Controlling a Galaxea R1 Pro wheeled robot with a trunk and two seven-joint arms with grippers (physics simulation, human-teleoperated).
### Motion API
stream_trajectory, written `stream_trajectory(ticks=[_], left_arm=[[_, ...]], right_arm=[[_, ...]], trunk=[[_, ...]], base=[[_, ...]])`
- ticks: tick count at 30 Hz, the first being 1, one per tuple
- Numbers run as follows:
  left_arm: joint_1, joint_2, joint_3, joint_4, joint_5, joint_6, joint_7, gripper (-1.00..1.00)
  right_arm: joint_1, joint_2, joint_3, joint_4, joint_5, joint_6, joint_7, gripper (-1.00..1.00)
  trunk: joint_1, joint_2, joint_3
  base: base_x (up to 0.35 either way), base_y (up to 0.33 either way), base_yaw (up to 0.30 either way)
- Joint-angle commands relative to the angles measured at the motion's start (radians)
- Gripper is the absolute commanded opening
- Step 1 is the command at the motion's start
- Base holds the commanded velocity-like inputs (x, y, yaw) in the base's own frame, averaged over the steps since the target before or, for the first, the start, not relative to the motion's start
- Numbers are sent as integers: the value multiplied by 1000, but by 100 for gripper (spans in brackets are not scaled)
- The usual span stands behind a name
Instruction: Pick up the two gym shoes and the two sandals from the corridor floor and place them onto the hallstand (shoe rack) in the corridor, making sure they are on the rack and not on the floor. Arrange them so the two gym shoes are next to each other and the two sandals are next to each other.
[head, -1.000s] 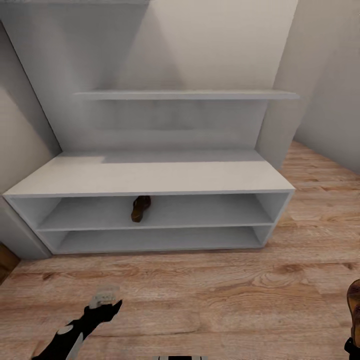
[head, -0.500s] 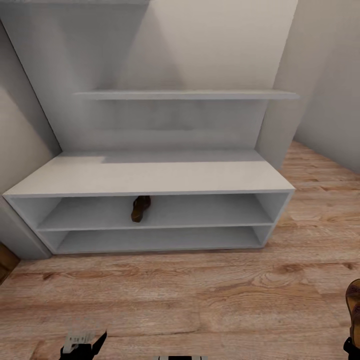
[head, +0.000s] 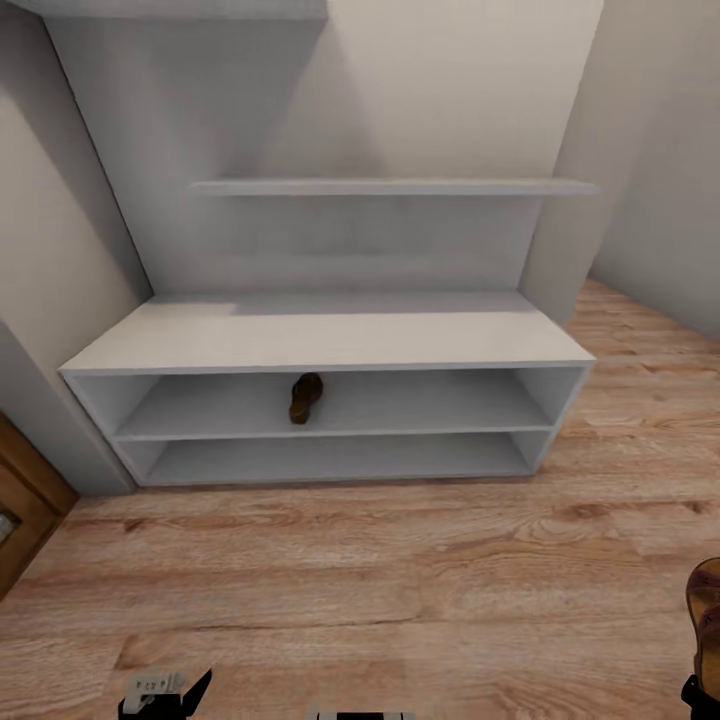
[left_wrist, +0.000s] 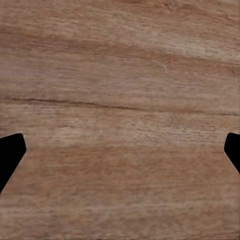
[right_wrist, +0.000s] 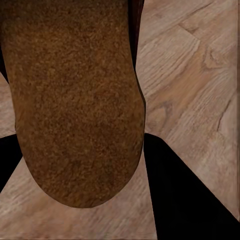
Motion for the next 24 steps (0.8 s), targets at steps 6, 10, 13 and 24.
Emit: stream_trajectory(ticks=[6, 10, 13, 24], left_arm=[[-1, 0, 3, 2, 7, 1, -9, 100], [-1, 0, 3, 2, 7, 1, -9, 100], [0, 0, 3, 2, 7, 1, -10, 100], [0, 0, 3, 2, 7, 1, -11, 100]], right_arm=[[-1, 0, -3, 1, 9, -3, -7, -100], [-1, 1, -3, 2, 9, -3, -7, -100], [-1, 1, -3, 2, 9, -3, -7, -100], [-1, 1, -3, 3, 9, -3, -7, -100]], trunk=[[-1, 0, -1], [-1, 0, -1], [-1, 0, -1], [-1, 0, -1]], base=[[-234, 236, 0], [-230, 239, 0], [-205, 256, 0], [-147, 280, 0]])
